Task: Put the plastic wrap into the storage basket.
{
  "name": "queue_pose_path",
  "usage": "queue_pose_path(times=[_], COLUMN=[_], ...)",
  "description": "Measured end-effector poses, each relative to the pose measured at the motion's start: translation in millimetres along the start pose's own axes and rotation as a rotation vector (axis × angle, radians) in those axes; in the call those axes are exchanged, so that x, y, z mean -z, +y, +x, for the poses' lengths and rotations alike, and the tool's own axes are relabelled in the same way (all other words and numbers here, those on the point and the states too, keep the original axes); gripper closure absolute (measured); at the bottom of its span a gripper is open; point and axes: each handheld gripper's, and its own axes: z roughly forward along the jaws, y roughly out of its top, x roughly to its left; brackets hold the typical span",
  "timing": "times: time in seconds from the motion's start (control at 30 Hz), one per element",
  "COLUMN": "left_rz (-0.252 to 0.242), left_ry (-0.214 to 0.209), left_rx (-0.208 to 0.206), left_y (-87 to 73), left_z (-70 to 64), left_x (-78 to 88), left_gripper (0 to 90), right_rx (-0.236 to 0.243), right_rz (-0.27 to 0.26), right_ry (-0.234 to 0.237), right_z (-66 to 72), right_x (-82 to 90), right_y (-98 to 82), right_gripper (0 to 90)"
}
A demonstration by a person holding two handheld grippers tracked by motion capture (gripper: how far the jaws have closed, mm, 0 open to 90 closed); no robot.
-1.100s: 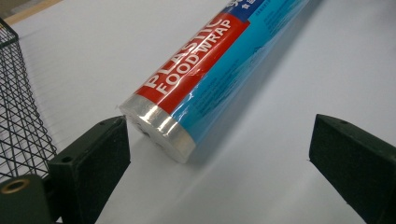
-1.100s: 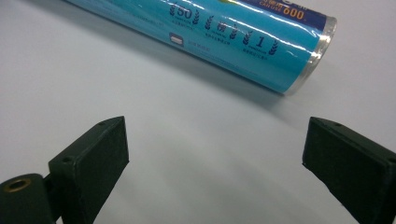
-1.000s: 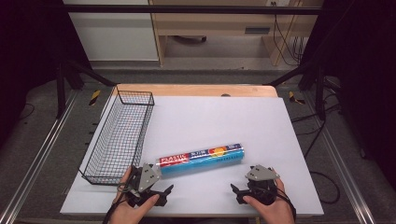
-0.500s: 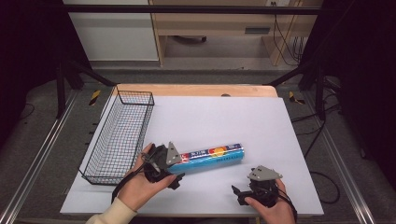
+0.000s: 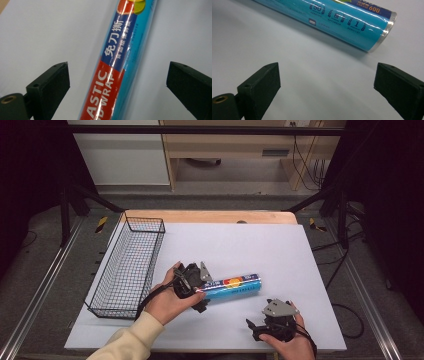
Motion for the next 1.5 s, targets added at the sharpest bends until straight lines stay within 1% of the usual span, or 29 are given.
queue_pose_path(times=[0.03, 0.17, 0.23, 0.27, 0.3, 0.33, 0.37, 0.43, 0.5, 0.53, 0.6, 0.7, 0.73, 0.77, 0.83, 0.87, 0.93, 0.97, 1.07, 1.1, 1.13, 1.17, 1.23, 1.27, 1.4, 1.5], left_rz=[0.000, -0.028, -0.021, -0.027, -0.034, -0.046, -0.049, -0.044, -0.042, -0.036, -0.030, 0.002, 0.012, 0.033, 0.050, 0.061, 0.068, 0.080, 0.080, 0.079, 0.084, 0.084, 0.087, 0.093, 0.096, 0.096], left_ry=[0.000, -0.046, -0.062, -0.067, -0.073, -0.096, -0.101, -0.125, -0.127, -0.139, -0.144, -0.150, -0.158, -0.162, -0.161, -0.175, -0.178, -0.180, -0.186, -0.185, -0.199, -0.199, -0.202, -0.204, -0.206, -0.200], left_rx=[0.000, -0.012, -0.035, -0.039, -0.041, -0.038, -0.037, -0.047, -0.052, -0.061, -0.065, -0.081, -0.080, -0.094, -0.107, -0.111, -0.117, -0.125, -0.123, -0.128, -0.124, -0.124, -0.135, -0.133, -0.138, -0.134], left_y=[0.0, 4.0, 5.7, 6.8, 7.4, 8.5, 8.8, 9.4, 9.7, 10.6, 11.1, 13.3, 13.6, 13.7, 12.9, 12.1, 11.6, 10.6, 10.5, 10.9, 11.1, 11.1, 11.8, 11.9, 13.0, 13.0], left_z=[0.0, 5.3, 6.4, 7.4, 8.4, 10.9, 11.5, 13.0, 13.1, 12.8, 12.6, 13.0, 13.4, 13.8, 13.9, 14.2, 14.1, 14.7, 15.6, 16.5, 16.1, 16.1, 15.4, 14.3, 12.1, 11.3], left_x=[0.0, -7.3, -11.3, -13.9, -15.9, -20.4, -21.9, -26.4, -27.8, -30.1, -31.2, -36.1, -38.2, -43.0, -47.5, -50.8, -52.6, -57.2, -59.6, -60.2, -62.0, -62.0, -63.9, -65.0, -68.1, -70.5], left_gripper=[5.6, 5.5, 5.7, 5.7, 5.6, 5.5, 5.5, 5.5, 5.6, 5.8, 5.6, 6.1, 6.0, 6.1, 7.1, 7.4, 8.6, 8.8, 9.8, 9.8, 11.1, 11.2, 11.8, 12.3, 12.3, 12.8], right_rx=[0.000, 0.004, 0.005, 0.005, 0.002, 0.002, 0.002, 0.001, 0.001, 0.000, 0.000, 0.004, 0.007, 0.005, 0.007, 0.004, 0.004, 0.007, 0.005, 0.004, 0.006, 0.007, 0.007, 0.009, 0.011, 0.011], right_rz=[0.000, 0.000, 0.000, 0.000, -0.002, -0.003, -0.004, -0.004, -0.005, -0.008, -0.007, -0.005, -0.003, -0.003, -0.003, -0.003, -0.003, 0.000, 0.002, 0.003, 0.003, 0.003, 0.005, 0.005, 0.006, 0.009], right_ry=[0.000, 0.006, 0.006, 0.006, 0.007, 0.010, 0.012, 0.013, 0.015, 0.016, 0.017, 0.018, 0.020, 0.021, 0.023, 0.023, 0.025, 0.026, 0.028, 0.029, 0.032, 0.032, 0.033, 0.033, 0.036, 0.036], right_z=[0.0, 1.1, 0.7, 0.7, 0.9, 0.9, 1.0, 1.1, 1.2, 1.0, 0.9, 0.6, 0.9, 1.4, 1.5, 1.5, 1.4, 1.3, 1.8, 2.0, 2.2, 2.2, 2.4, 2.3, 2.3, 2.6], right_x=[0.0, -0.8, -0.7, -0.7, -0.8, -0.7, -0.6, -0.6, -0.6, -0.6, -0.7, -1.2, -1.3, -1.2, -1.0, -0.9, -1.1, -1.7, -2.0, -2.0, -2.3, -2.4, -2.6, -2.7, -2.9, -3.2], right_y=[0.0, 0.3, 0.5, 0.5, 0.8, 0.8, 0.8, 0.9, 1.0, 1.2, 1.2, 1.5, 1.5, 1.5, 1.4, 1.4, 1.4, 1.4, 1.5, 1.6, 1.4, 1.4, 1.4, 1.4, 1.2, 1.1], right_gripper=[7.2, 7.4, 7.4, 7.4, 7.4, 7.5, 7.5, 7.5, 7.6, 7.7, 7.7, 7.8, 7.9, 7.9, 8.0, 8.1, 8.1, 8.2, 8.3, 8.3, 8.3, 8.4, 8.4, 8.4, 8.5, 8.6])
